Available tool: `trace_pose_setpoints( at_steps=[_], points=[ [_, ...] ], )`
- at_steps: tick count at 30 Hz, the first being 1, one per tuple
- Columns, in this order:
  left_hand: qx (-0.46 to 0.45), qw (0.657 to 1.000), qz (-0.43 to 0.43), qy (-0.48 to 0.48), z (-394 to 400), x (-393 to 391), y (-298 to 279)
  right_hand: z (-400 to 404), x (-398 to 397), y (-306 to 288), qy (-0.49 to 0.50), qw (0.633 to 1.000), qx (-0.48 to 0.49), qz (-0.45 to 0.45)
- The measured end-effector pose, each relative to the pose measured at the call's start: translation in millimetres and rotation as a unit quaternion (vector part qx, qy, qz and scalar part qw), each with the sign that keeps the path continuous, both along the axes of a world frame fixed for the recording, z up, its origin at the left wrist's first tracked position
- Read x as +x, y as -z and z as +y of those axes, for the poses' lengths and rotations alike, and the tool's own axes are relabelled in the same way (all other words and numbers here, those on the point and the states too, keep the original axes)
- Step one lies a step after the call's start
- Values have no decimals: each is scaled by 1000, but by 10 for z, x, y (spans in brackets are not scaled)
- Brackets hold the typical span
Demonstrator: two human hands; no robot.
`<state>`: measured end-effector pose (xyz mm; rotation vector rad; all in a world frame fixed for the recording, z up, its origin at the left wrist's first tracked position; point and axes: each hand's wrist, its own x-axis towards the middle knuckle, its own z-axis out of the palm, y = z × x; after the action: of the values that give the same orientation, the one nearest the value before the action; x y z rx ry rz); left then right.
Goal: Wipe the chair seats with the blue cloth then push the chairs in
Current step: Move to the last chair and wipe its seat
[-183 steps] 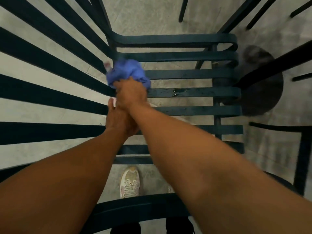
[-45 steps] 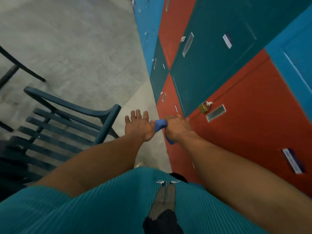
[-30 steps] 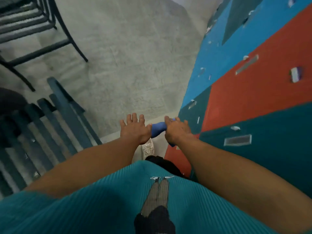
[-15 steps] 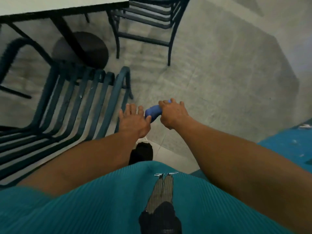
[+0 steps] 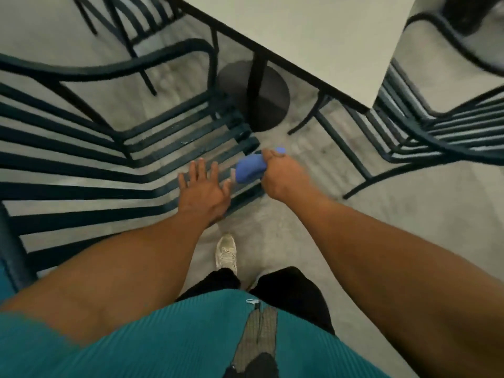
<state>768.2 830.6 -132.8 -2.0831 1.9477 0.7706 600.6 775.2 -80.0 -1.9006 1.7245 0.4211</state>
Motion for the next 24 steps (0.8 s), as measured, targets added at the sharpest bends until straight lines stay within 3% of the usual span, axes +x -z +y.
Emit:
trace_pose_setpoints(
  at_steps=[5,10,14,17,21,24],
  points=[
    [54,991,19,-121,-226,334,553,-855,492,491,-50,997,-14,-55],
    [135,958,48,-248,-407,717,1428,-1801,848,1382,34,991,-61,-111],
    [142,946,17,-292,-623,993,2137,-2590,1110,2036,71,981,-145,-107],
    [126,946,1,-298,-676,1035,2577,-2978,1328,2576,55,981,-180,-47],
    [94,949,-28,-298,-563,961,2889,-2886,1772,3324,17,983,-174,-56],
    [73,950,-43,-302,-536,919,2976,-2171,2420,3483,-79,977,-157,-118]
  ],
)
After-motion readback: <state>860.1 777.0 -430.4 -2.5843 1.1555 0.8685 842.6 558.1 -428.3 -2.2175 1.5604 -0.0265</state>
